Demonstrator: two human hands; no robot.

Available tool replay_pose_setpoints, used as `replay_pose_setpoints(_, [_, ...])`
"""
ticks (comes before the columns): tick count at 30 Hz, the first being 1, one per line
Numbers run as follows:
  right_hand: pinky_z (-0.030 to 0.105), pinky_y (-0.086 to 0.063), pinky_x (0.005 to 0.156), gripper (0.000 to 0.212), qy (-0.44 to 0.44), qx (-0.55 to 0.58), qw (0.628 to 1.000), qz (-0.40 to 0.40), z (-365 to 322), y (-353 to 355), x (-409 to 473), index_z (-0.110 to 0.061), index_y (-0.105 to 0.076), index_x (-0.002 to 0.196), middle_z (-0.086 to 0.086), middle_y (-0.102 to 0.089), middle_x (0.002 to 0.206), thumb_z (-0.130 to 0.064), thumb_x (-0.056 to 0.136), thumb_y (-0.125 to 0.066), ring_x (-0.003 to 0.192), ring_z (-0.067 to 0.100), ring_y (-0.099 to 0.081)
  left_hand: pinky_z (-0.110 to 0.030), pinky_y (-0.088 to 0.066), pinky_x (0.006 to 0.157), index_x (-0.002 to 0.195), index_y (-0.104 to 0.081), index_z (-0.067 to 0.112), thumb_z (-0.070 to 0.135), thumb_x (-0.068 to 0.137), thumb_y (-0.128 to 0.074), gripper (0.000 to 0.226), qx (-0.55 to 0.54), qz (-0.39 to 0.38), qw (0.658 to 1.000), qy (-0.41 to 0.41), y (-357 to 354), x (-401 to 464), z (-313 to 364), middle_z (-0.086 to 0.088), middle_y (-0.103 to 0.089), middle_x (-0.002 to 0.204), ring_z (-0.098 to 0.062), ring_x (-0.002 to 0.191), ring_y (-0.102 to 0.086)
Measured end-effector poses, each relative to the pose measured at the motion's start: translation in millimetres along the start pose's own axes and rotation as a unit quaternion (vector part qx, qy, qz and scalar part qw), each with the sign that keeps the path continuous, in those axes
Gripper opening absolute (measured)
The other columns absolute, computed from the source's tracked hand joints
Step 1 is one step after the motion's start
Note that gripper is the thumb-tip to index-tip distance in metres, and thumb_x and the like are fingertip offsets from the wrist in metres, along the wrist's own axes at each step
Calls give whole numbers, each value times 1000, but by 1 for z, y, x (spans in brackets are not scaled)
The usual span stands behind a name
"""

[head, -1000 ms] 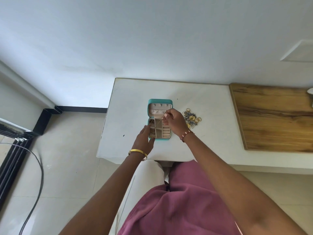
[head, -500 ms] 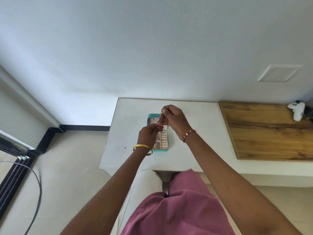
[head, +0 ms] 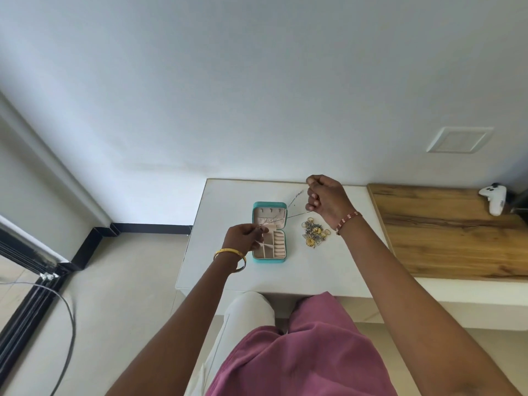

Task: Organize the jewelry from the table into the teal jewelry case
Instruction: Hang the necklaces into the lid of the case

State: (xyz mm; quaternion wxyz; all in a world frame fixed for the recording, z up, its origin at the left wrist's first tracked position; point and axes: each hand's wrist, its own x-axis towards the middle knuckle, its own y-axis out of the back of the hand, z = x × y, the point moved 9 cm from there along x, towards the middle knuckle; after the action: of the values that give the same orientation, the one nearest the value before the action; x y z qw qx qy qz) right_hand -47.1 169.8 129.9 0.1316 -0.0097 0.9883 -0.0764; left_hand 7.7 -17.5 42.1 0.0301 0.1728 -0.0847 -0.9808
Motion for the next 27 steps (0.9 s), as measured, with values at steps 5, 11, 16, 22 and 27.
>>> replay_pose_setpoints(5, [14,-22,36,21,-21,19,1000,-3,14,12,0,-10,-56,81,2,-34,59,-3,95,-42,32,5,-25,-19,-50,55,101,-63,-1,10,91,-52,19,-121,-51,990,49,-6,-12,-7,-4,-56,69,-5,40,-44])
replay_pose_setpoints(11, [12,-22,35,12,-67,51,996,9,34,42,1,-7,-59,85,1,-38,53,-9,93,-50,29,5,-24,-18,-52,52,108,-57,-5,4,94,-42,23,-207,-97,971,72,-6,-24,-4,3,-63,52,-7,41,-52])
replay_pose_setpoints(16, [18,-30,41,15,-80,-175,979,-71,49,38,-1,-9,-65,82,5,-35,65,-22,78,-72,35,8,-23,-18,-56,56,112,-55,-11,4,94,-43,26,-164,-53,983,62,1,-20,-9,3,-67,53,-8,48,-64])
replay_pose_setpoints(22, [19,-39,43,18,-86,-407,894,-168,59,24,-7,-14,-68,64,14,-49,80,-26,77,-72,50,16,-36,-17,-56,56,105,-59,-9,5,94,-43,23,-118,-8,992,54,3,-16,-11,5,-66,48,-6,48,-64])
replay_pose_setpoints(27, [19,-26,44,25,-76,-160,978,-110,43,34,-6,-8,-61,70,0,-27,47,-20,91,-55,35,9,-19,-18,-54,54,103,-61,-3,3,93,-43,21,-67,-20,995,73,2,-21,-17,-4,-63,61,-8,48,-60])
